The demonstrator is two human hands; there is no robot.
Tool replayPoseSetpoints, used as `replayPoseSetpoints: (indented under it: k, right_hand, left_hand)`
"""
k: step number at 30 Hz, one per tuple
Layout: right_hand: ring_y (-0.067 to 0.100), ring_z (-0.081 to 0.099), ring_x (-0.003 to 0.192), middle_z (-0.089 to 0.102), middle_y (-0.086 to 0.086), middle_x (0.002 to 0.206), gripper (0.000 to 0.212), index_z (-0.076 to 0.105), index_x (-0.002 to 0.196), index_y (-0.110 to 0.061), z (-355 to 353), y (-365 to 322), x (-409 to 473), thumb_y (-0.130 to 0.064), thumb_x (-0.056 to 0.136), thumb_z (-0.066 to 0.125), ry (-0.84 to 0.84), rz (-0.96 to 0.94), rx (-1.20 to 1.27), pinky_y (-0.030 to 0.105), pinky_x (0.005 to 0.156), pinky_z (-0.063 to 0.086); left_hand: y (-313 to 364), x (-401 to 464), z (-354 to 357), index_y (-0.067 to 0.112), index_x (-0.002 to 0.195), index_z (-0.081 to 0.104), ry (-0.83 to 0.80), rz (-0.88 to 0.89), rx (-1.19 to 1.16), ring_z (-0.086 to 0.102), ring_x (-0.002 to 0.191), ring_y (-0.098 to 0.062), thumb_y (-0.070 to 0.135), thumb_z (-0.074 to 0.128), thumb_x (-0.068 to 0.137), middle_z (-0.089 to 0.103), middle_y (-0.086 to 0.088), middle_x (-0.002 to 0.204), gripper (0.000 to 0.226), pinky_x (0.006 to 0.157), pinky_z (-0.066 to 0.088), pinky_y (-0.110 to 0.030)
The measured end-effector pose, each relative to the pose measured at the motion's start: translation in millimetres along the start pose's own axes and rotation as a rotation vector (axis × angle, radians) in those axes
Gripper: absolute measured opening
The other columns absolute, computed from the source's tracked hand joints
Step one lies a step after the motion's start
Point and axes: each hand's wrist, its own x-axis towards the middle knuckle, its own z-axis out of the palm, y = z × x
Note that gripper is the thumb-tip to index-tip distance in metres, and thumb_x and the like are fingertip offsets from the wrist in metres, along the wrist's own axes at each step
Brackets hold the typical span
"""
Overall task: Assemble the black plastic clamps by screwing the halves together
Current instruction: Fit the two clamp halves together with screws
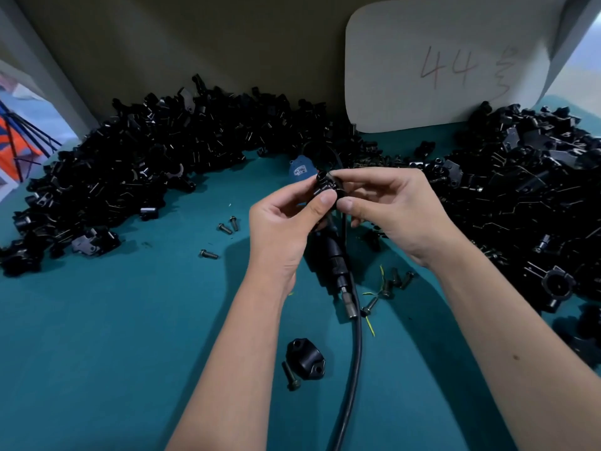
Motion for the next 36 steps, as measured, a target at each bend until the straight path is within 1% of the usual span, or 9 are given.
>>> replayPoseSetpoints:
  k: [3, 8, 12, 16, 22, 27, 30, 33, 36]
  right_hand:
    - [0.026, 0.066, 0.083, 0.076, 0.02, 0.099, 0.036, 0.078, 0.118, -0.013, -5, -1, 0, -0.002, 0.084, 0.082, -0.039, -0.007, -0.058, 0.028, 0.067, 0.056]
    - [0.011, 0.056, 0.071, 0.062, -0.011, 0.077, 0.039, 0.08, 0.115, -0.023, -5, -2, 3, -0.013, 0.079, 0.088, -0.032, -0.032, -0.244, 0.032, 0.073, 0.056]
    - [0.016, 0.057, 0.073, 0.067, -0.001, 0.079, 0.037, 0.08, 0.114, -0.029, -4, -8, 3, -0.023, 0.078, 0.09, -0.028, -0.043, -0.33, 0.037, 0.073, 0.057]
    - [0.019, 0.063, 0.081, 0.074, 0.019, 0.094, 0.04, 0.079, 0.118, -0.023, 0, -17, 1, -0.013, 0.08, 0.089, -0.021, -0.04, -0.361, 0.05, 0.087, 0.06]
    - [0.019, 0.057, 0.072, 0.063, 0.008, 0.078, 0.036, 0.078, 0.117, -0.012, 0, -25, -1, -0.005, 0.082, 0.085, -0.069, 0.027, -0.259, 0.032, 0.069, 0.057]
    - [0.029, 0.073, 0.079, 0.076, 0.01, 0.09, 0.038, 0.078, 0.115, -0.022, -4, -26, -3, -0.021, 0.079, 0.091, -0.05, 0.038, -0.394, 0.043, 0.082, 0.063]
    - [0.018, 0.064, 0.06, 0.072, 0.0, 0.076, 0.045, 0.069, 0.106, -0.025, -9, -29, -6, -0.046, 0.072, 0.09, -0.043, 0.063, -0.481, 0.037, 0.064, 0.058]
    - [0.007, 0.053, 0.052, 0.065, -0.008, 0.063, 0.036, 0.067, 0.087, -0.025, -24, -38, -9, -0.045, 0.071, 0.092, -0.355, 0.275, -0.718, 0.029, 0.056, 0.046]
    - [0.002, 0.054, 0.05, 0.065, -0.014, 0.06, 0.025, 0.074, 0.087, -0.029, -15, -41, -17, -0.035, 0.072, 0.094, -0.721, 0.445, -0.844, 0.016, 0.052, 0.042]
  left_hand:
    - [-1, 1, -2, 0.004, 0.112, 0.077, -0.011, -0.012, 0.017, 0.073, 0.093, -0.018, 0.017, 0.084, 0.069, 0.079, -0.011, 0.106, 0.046, 0.08, 0.057, -0.025]
    - [2, 0, -5, 0.002, 0.11, 0.076, -0.043, -0.076, -0.013, 0.071, 0.091, -0.023, 0.015, 0.082, 0.069, 0.077, -0.017, 0.106, 0.043, 0.075, 0.058, -0.024]
    - [5, -2, -4, 0.002, 0.106, 0.076, -0.057, -0.096, -0.041, 0.074, 0.085, -0.02, 0.011, 0.081, 0.069, 0.078, -0.013, 0.098, 0.038, 0.074, 0.059, -0.024]
    - [9, -6, -2, 0.006, 0.098, 0.076, -0.051, -0.141, -0.114, 0.076, 0.08, -0.016, 0.01, 0.078, 0.07, 0.079, -0.007, 0.09, 0.028, 0.071, 0.059, -0.021]
    - [12, -8, -2, 0.01, 0.103, 0.073, -0.076, -0.154, -0.139, 0.076, 0.082, -0.014, 0.013, 0.074, 0.076, 0.079, -0.004, 0.092, 0.027, 0.07, 0.059, -0.021]
    - [11, -8, -2, 0.008, 0.1, 0.073, -0.078, -0.164, -0.11, 0.075, 0.083, -0.015, 0.015, 0.074, 0.077, 0.079, -0.005, 0.092, 0.024, 0.073, 0.06, -0.023]
    - [12, -7, -2, 0.007, 0.099, 0.072, -0.028, -0.157, -0.111, 0.074, 0.079, -0.015, 0.015, 0.076, 0.076, 0.078, -0.005, 0.091, 0.025, 0.071, 0.06, -0.023]
    - [11, -4, -3, 0.011, 0.088, 0.077, 0.088, -0.15, -0.142, 0.073, 0.072, -0.02, 0.01, 0.077, 0.08, 0.078, -0.011, 0.09, 0.008, 0.067, 0.059, -0.022]
    - [10, -2, -5, 0.014, 0.082, 0.079, 0.166, -0.13, -0.166, 0.074, 0.073, -0.023, 0.003, 0.073, 0.091, 0.078, -0.012, 0.09, 0.015, 0.067, 0.059, -0.022]
